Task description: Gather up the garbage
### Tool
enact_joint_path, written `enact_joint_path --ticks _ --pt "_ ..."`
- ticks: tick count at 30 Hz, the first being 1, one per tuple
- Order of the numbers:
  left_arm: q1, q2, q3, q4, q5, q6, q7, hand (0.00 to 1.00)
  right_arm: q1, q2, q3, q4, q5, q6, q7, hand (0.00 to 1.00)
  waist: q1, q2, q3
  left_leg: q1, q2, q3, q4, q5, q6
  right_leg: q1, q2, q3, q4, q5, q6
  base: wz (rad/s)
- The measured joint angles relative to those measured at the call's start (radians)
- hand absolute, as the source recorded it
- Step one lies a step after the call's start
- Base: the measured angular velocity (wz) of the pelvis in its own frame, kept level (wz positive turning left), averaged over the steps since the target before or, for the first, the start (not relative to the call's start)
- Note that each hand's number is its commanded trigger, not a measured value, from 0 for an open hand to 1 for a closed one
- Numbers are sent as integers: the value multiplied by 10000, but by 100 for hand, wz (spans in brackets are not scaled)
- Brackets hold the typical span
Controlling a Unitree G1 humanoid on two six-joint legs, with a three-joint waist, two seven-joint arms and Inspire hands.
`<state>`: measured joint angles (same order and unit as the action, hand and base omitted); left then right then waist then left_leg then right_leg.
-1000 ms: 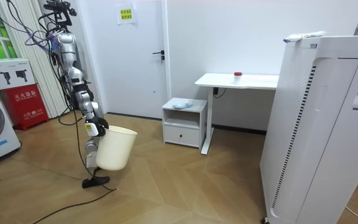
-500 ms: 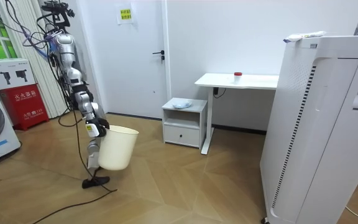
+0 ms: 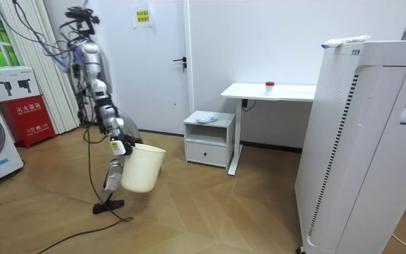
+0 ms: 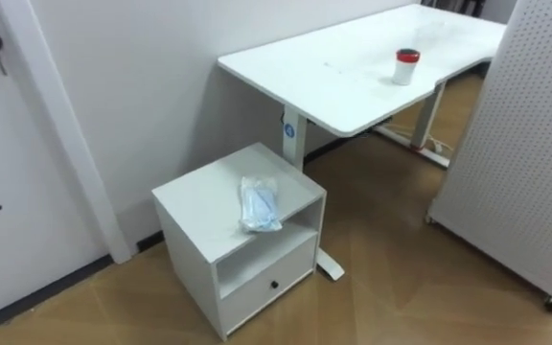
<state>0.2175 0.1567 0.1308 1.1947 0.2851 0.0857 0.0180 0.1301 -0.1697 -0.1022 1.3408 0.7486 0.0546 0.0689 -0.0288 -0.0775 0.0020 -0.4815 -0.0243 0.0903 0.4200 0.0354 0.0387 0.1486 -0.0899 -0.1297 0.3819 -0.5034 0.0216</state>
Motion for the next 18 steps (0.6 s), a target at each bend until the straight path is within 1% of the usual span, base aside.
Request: enact_joint_path --ticks 1,2,3,4,5,6,7,8,9,10,11,12,13,14,15,16,17,18 --pt "-134 -6 -1 32 3 -180 -1 0 -62 9 -24 -90 -189 -46 -20 100 -13 62 31 -160 -43 61 566 -193 138 196 -58 53 -296 214 222 -14" --pt "-191 7 -19 13 -4 -383 15 0 -113 12 -25 -169 -412 -138 -26 100 3 74 80 -258 -33 199 1164 -570 214 501 -155 233 -687 392 288 -14" --pt "-208 16 -25 16 -15 -450 15 0 -127 10 -17 -220 -567 -171 -27 100 10 64 113 -357 -22 241 1603 -753 270 690 -201 361 -869 451 298 -37" --pt "-205 21 -30 27 -127 -473 18 0 -139 2 21 -314 -886 -221 -21 100 96 -12 262 -704 51 520 2724 -1039 381 1043 -328 761 -994 479 302 -35" --pt "-184 -33 -83 36 -175 -431 6 0 -111 -70 26 -464 -1010 -196 -73 100 124 185 64 -736 91 667 2709 -1552 317 1116 -383 811 -842 472 302 -22" --pt "-163 -61 -112 40 -195 -427 9 0 -19 -102 19 -545 -1043 -182 -124 100 83 264 -23 -576 87 684 2558 -1969 352 1085 -393 701 -621 435 323 14" --pt "-276 -31 -174 38 -202 -470 107 0 33 -60 17 -570 -1079 -146 -216 100 92 120 -35 -400 -122 818 2594 -2278 505 950 -661 646 97 315 433 17" --pt "-353 -51 -194 14 -202 -518 196 0 -38 -53 23 -570 -1104 -100 -271 100 160 21 -30 -145 -274 1029 2569 -2471 639 627 -882 716 1072 417 597 7" --pt "-463 -51 -189 3 -202 -513 214 0 -83 -52 21 -597 -1180 -104 -298 100 224 5 -39 -64 -322 1102 2583 -2565 692 457 -983 691 1531 555 714 -7" --pt "-522 -41 -185 20 -202 -492 313 0 -209 -46 21 -653 -1269 -171 -344 100 278 -11 -34 102 -447 1189 2558 -2710 801 88 -1172 642 2491 982 720 12" --pt "-716 -19 -202 20 -204 -490 500 0 -349 -29 23 -651 -1305 -263 -341 100 285 -32 -26 292 -584 1208 2438 -2801 927 -264 -1273 629 3359 1650 677 23" --pt "-843 8 -249 13 -203 -490 578 0 -372 -19 26 -648 -1296 -292 -335 100 292 -58 -9 436 -656 1197 2312 -2835 976 -450 -1333 604 3788 2060 668 34" --pt "-1090 65 -387 -17 -193 -494 687 0 -460 -1 27 -659 -1290 -331 -316 100 317 6 -21 754 -770 1124 1984 -2875 1040 -813 -1425 514 4563 3106 581 22" --pt "-1207 120 -591 -165 -196 -502 849 0 -646 9 59 -634 -1254 -336 -319 100 402 52 -9 1085 -771 1035 1671 -2904 1090 -1140 -1434 482 5059 4163 567 12" --pt "-1263 148 -677 -292 -192 -515 940 0 -755 19 118 -628 -1248 -337 -323 100 413 69 -4 1227 -755 984 1508 -2908 1097 -1314 -1424 471 5351 4353 624 0" --pt "-1341 165 -728 -355 -189 -587 1156 0 -876 17 225 -693 -1244 -394 -280 100 404 128 52 1505 -721 861 1235 -2910 1101 -1805 -1382 478 5942 3922 533 5" --pt "-1535 151 -780 -439 -194 -685 1331 0 -889 9 298 -826 -1254 -492 -233 100 365 205 85 1760 -698 716 985 -2904 1104 -2377 -1322 305 6314 3336 539 9" --pt "-1564 144 -781 -530 -194 -752 1394 0 -883 3 380 -924 -1266 -517 -227 100 366 271 103 1864 -660 683 899 -2902 1107 -2664 -1324 177 6325 3030 501 7"
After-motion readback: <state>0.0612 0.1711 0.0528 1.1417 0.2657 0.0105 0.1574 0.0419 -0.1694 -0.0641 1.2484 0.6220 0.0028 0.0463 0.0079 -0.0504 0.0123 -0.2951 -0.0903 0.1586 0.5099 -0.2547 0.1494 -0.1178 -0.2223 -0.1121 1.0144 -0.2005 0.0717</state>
